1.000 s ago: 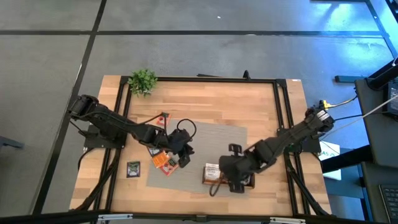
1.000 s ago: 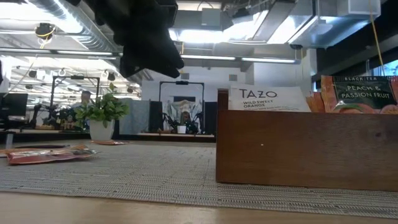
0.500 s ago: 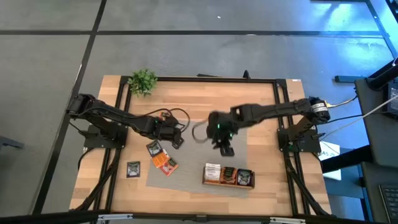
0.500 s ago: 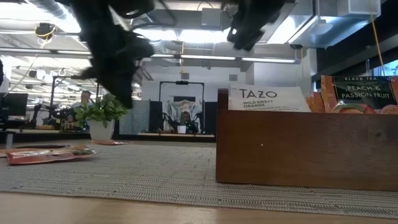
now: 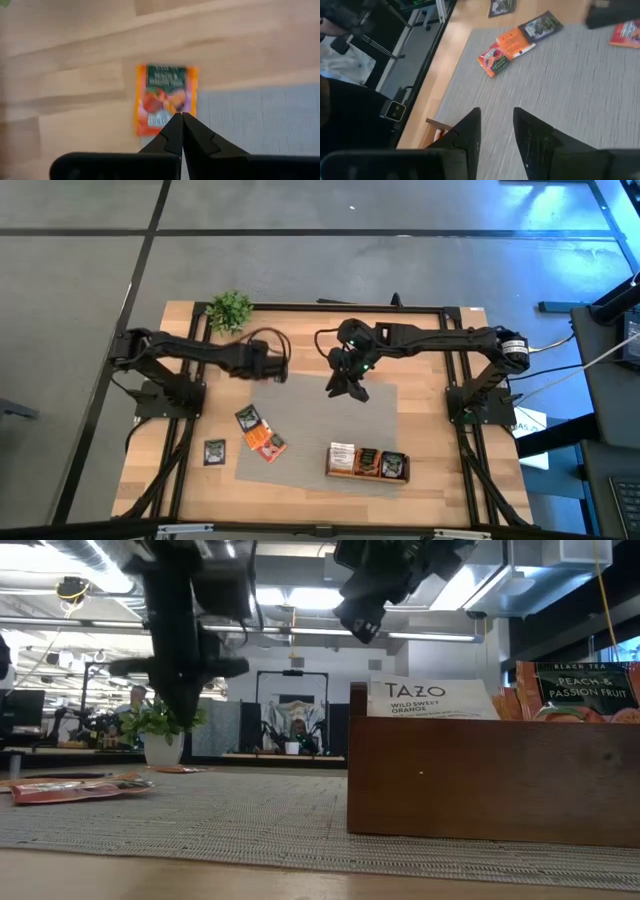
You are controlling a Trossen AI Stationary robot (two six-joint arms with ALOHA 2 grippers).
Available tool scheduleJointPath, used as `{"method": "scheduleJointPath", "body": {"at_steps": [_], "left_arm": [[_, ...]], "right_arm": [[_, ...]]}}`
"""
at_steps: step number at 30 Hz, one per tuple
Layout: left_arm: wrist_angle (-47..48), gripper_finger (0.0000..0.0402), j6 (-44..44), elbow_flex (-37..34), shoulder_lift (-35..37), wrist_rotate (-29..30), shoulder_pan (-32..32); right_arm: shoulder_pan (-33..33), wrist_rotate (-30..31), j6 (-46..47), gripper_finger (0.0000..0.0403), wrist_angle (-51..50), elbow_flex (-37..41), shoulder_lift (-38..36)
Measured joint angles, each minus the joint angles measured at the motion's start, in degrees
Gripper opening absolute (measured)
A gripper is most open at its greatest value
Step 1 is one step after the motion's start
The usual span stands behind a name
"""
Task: Pick & Place Tea
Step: Put the top yellow tea bag into the middle compartment of the wooden organizer
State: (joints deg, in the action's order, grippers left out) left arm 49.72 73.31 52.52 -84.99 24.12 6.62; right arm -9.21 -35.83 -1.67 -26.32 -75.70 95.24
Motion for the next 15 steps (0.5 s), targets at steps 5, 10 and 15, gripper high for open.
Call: {"method": "scheduleJointPath", "body": {"at_steps": [5,10,15], "left_arm": [[-5.6,0.0003,-5.6,-2.3,-0.2,-5.0,8.5],[-13.5,0.0002,-9.8,-4.8,-0.2,-9.5,13.2],[-13.9,0.0002,-10.5,-6.2,-0.5,-11.3,14.8]], "right_arm": [[-0.7,0.0,-0.5,0.0117,2.3,0.0,0.0],[-2.2,0.2,-0.4,0.0117,4.0,0.0,0.0],[-4.0,0.2,-0.4,0.0117,4.1,0.0,0.0]]}}
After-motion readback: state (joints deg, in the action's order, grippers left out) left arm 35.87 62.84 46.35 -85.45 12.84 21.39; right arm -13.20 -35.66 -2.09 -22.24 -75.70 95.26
